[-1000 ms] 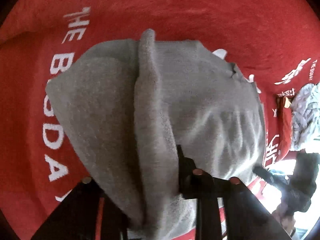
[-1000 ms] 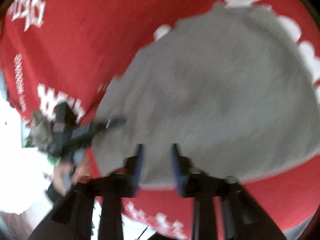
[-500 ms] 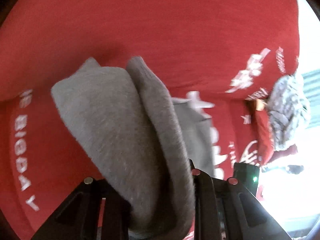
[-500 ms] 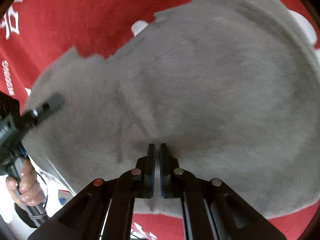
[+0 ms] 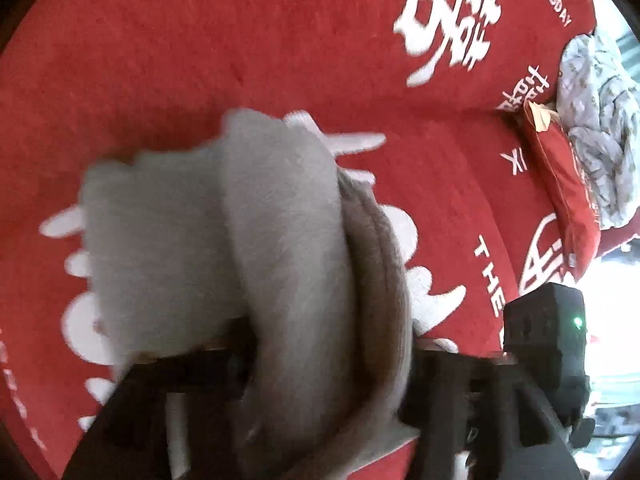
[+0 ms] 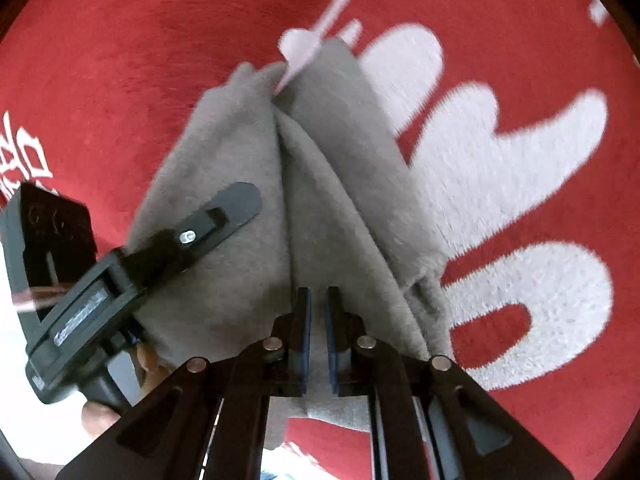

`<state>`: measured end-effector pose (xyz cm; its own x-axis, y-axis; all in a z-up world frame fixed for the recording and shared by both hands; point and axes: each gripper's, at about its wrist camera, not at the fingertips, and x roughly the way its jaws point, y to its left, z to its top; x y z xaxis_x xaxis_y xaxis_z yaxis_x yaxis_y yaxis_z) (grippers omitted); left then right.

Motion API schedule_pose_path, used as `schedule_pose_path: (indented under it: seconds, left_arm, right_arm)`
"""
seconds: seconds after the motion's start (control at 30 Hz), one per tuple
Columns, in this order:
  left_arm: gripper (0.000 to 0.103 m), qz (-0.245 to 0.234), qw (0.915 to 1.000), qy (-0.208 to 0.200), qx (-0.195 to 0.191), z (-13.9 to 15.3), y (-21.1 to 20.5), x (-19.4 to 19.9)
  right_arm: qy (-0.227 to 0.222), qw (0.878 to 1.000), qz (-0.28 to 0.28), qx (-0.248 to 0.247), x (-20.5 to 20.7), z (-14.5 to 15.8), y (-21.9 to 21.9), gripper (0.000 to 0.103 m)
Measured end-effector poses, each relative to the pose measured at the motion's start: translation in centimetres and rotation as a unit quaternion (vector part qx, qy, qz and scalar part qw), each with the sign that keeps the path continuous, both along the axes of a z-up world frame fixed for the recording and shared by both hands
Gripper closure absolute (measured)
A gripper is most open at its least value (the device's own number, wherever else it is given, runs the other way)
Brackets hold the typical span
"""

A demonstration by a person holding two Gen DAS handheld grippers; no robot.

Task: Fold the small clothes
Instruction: 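Carry the sweater with both tools, set it on the cloth, open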

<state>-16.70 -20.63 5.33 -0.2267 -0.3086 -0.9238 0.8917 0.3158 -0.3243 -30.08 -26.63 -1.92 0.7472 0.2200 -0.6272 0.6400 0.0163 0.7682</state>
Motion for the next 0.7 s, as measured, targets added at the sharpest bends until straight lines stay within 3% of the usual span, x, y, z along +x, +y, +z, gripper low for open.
schedule_pose_path:
  seconds: [0.07, 0.13, 0.17, 0.2, 0.3, 0.43, 0.53, 0.7]
  left_arm:
    - [0.023, -0.003, 0.9993, -0.02, -0.031, 2.3, 1.2, 0.8]
    - [0.023, 0.0, 0.9984, -0.032, -0.047, 4.1, 2.4, 1.9]
    - [0.023, 0.006, 0.9979, -0.04, -0.05, 4.8, 3.0, 2.2]
    - [0.023, 0.015, 0.9975, -0.05, -0.047, 5.0, 3.6, 3.0]
    - [0.023, 0.059, 0.9957, -0.071, -0.004, 3.6, 5.4, 6.2]
    - [0.023, 0.106, 0.9897, -0.078, 0.057, 0.7, 7.7, 9.0]
    - [0.023, 0.101, 0.988, -0.085, 0.081, -0.7, 8.5, 8.7]
    - [0.023, 0.084, 0.9865, -0.111, 0.086, -1.9, 8.6, 7.0]
  right_arm:
    - [-0.01, 1.0, -0.008, 0.004, -0.4, -0.1, -0.1, 0.093]
    - [-0.021, 0.999, -0.024, 0.006, -2.6, 0.1, -0.5, 0.082]
    - [-0.027, 0.999, -0.032, 0.006, -3.6, 0.2, -0.8, 0.063]
    - [-0.038, 0.998, -0.043, 0.006, -4.1, 0.4, -1.0, 0.054]
    - [-0.062, 0.996, -0.068, 0.011, -5.6, 0.9, -1.8, 0.045]
    - [-0.09, 0.987, -0.126, 0.038, -8.7, 1.3, -2.6, 0.043]
    - [-0.094, 0.985, -0.139, 0.037, -9.2, 1.7, -2.8, 0.042]
    - [-0.078, 0.99, -0.119, 0.018, -7.7, 3.4, -3.0, 0.042]
